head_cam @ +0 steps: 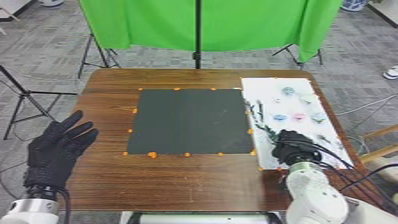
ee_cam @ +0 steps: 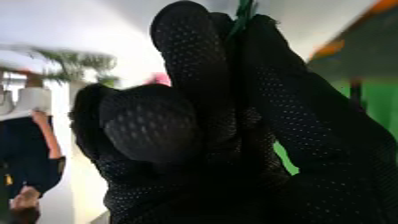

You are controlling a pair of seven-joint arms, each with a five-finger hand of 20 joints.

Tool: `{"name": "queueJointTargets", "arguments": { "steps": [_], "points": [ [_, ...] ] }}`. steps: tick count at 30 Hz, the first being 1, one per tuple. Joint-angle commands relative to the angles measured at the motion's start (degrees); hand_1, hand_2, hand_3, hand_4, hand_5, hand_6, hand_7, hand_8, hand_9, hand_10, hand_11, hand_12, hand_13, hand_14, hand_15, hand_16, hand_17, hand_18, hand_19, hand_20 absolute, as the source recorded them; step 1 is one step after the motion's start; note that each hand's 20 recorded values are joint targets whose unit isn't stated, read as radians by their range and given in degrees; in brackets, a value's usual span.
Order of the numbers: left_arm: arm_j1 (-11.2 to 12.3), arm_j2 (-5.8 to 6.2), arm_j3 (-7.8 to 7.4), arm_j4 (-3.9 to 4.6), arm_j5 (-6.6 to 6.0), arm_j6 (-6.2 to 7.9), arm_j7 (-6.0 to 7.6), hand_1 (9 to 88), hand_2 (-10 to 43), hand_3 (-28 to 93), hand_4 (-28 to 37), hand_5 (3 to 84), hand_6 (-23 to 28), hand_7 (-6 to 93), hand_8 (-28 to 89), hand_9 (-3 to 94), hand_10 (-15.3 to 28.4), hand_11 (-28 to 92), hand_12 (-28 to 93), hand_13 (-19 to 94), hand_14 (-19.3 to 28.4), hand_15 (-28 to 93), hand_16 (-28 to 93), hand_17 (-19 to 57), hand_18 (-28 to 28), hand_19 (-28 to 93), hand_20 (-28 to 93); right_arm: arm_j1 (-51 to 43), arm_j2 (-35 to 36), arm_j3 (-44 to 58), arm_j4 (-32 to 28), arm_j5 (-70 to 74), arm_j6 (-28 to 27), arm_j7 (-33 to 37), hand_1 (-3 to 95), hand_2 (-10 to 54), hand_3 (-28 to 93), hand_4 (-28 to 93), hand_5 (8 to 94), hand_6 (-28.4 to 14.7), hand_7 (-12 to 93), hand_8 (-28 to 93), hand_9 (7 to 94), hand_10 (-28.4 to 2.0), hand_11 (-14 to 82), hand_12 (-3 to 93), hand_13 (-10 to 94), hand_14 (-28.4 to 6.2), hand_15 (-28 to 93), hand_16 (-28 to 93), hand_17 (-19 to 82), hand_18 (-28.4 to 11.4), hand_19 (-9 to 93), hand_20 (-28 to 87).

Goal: Arrange flowers

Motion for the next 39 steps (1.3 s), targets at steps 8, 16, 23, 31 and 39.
{"name": "queueJointTargets", "arguments": {
  "steps": [8,16,23,31,39],
  "points": [
    [2.12,0.73,-2.22,-2.94,1.82,-0.06,2.63,19.6,8.5,77,-28.3,37.0,10.1,11.4,-8,32.8,20.8,30,11,23,27.7,56,-11,-10.2,23.7,56,12,7.49,2.38,-0.27,-5.61,-4.08,6.12,-3.91,54.0,-9.4,76,-20,83.1,-6.5,30,24,90.9,-13.9,35.2,21.8,87,-6.4,68,20,58,-18.8,93,34],
    [0.43,2.20,-2.58,-3.93,2.86,-0.26,2.37,19.7,8.5,77,-28.3,36.9,10.1,11.4,-8,32.7,20.8,30,11,23,27.6,56,-11,-9.9,23.8,56,12,22.06,-6.90,-7.94,-2.59,6.54,2.35,-10.78,53.4,-9.5,76,-19,83.7,-6.5,30,25,91.5,-13.7,35.1,21.8,87,-6.4,68,21,58,-19.1,93,35],
    [-1.52,3.80,-2.24,-4.00,2.94,-0.16,2.33,19.7,8.4,77,-28.3,36.6,10.0,11.4,-8,32.5,20.7,31,11,23,27.7,57,-11,-9.6,23.8,58,13,33.21,-20.63,-15.38,8.16,17.38,-4.58,-12.19,53.1,-9.5,76,-19,83.9,-6.3,29,25,91.8,-13.6,35.1,21.8,87,-6.3,68,21,59,-19.1,93,36],
    [-1.31,4.41,-2.31,-3.62,2.33,0.11,3.20,19.8,8.4,77,-28.3,36.7,10.2,11.2,-8,32.3,21.1,31,11,22,27.9,57,-11,-9.5,23.8,58,13,39.17,-30.77,-21.83,17.94,21.27,-7.58,-10.13,52.8,-9.5,76,-19,83.9,-5.8,29,25,91.8,-13.6,35.4,21.3,87,-6.5,68,21,58,-19.3,93,36],
    [-6.58,6.81,0.31,-2.18,2.58,-1.06,2.48,19.6,8.2,77,-28.3,37.0,10.3,10.6,-8,31.7,21.1,31,11,22,26.5,57,-12,-9.3,23.2,57,13,43.73,-36.87,-26.99,25.43,29.29,-7.78,-5.98,51.9,-9.5,77,-19,83.8,-5.3,30,25,91.6,-13.4,35.5,21.3,87,-6.8,68,21,58,-19.5,93,37]
  ]
}}
